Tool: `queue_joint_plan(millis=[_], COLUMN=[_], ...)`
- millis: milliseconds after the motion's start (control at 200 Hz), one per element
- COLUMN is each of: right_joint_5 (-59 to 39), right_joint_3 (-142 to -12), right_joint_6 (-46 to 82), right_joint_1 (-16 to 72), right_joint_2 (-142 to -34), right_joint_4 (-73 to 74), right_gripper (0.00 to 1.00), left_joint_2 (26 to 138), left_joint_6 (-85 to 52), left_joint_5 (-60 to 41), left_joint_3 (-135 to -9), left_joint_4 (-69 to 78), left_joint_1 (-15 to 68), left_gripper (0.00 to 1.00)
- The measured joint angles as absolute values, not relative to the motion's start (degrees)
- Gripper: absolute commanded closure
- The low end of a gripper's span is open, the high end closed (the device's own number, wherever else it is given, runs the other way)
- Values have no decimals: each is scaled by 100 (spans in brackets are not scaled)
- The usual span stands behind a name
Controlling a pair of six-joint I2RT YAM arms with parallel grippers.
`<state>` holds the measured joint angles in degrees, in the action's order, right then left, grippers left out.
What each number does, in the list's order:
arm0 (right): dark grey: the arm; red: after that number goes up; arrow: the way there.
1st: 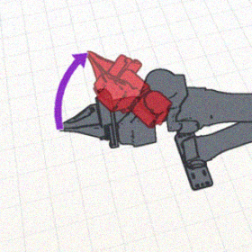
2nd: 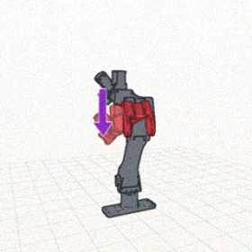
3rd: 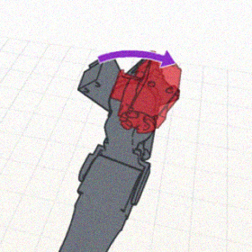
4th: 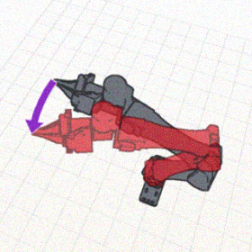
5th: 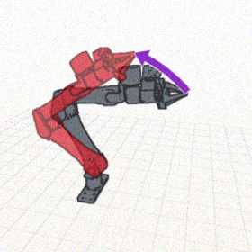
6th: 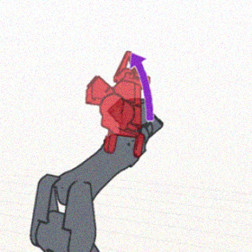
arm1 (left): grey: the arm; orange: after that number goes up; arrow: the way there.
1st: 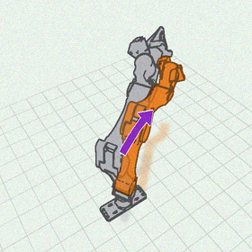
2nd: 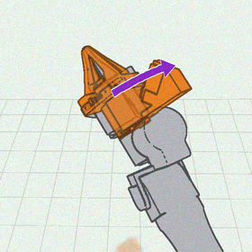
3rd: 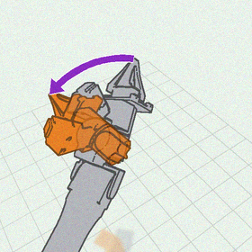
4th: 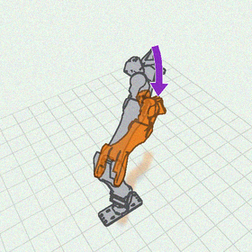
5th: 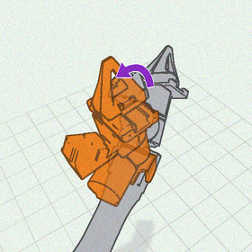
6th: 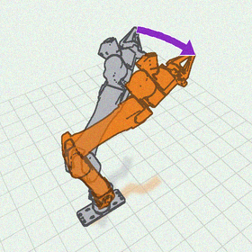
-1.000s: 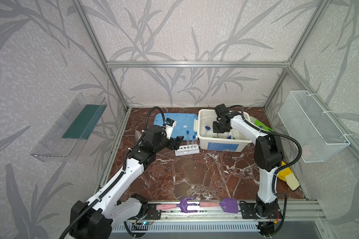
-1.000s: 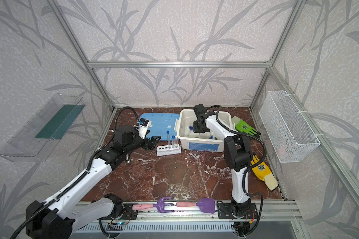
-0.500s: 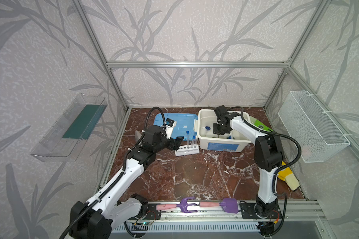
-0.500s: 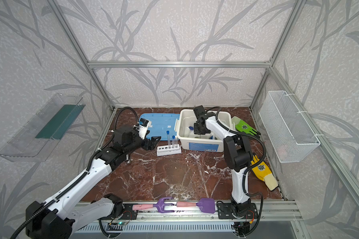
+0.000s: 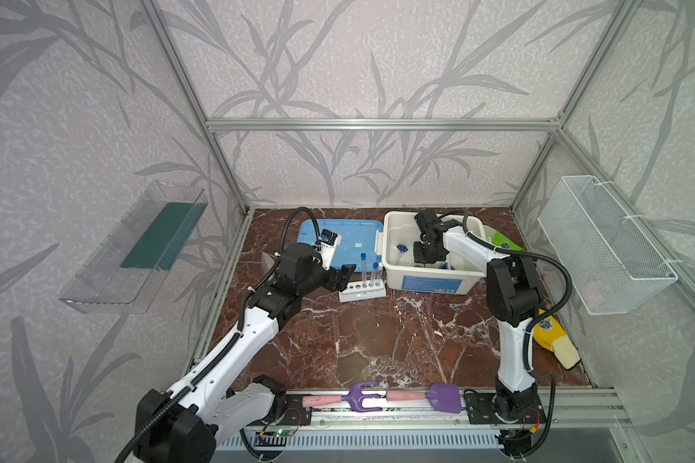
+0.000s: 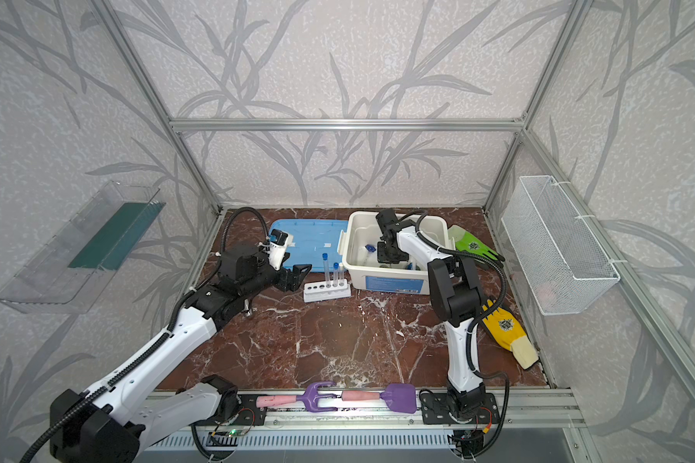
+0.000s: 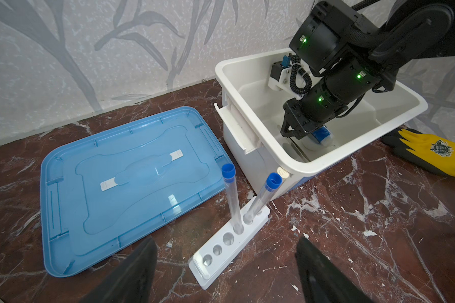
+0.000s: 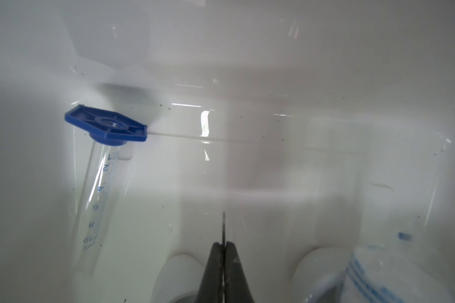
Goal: Organize the chemistry lab equipment
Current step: 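Lower the held tweezers into the tub with the right gripper, then open the right gripper to drop the tweezers while the left arm reaches for the lid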
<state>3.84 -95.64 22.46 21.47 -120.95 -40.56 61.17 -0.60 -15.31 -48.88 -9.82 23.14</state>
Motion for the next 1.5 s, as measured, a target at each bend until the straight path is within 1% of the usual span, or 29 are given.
queue_joint_plan(millis=[315,405,595,890,1055,1265,1500], right_joint_5=[351,338,294,292,292,244,-10], right_joint_3=[-9564,-9564,-9564,-9564,-9557,-9384,-8420], right_joint_6=[2250,2250,2244,2147,2047,1831,1472], right_joint_1=[2143,2139,2141,2141,2141,2163,2198], right_joint_2=[-12191,-12193,-12193,-12003,-11474,-10460,-9155], right_joint_4=[-4007,-4010,-4025,-4143,-4204,-4191,-3739], right_gripper=[93,89,77,68,63,58,57], left_joint_2=[6117,6117,6117,6117,6191,6617,7190], left_joint_6=[-60,-60,-62,-185,-425,-985,-1400], left_joint_5=[-1531,-1529,-1527,-1509,-1518,-1601,-1544], left_joint_3=[-4888,-4888,-4888,-4888,-4899,-5087,-5446], left_joint_4=[-985,-982,-985,-985,-991,-1083,-1291], left_joint_1=[2314,2314,2314,2300,2137,1546,683], left_gripper=[17,17,17,17,17,18,19])
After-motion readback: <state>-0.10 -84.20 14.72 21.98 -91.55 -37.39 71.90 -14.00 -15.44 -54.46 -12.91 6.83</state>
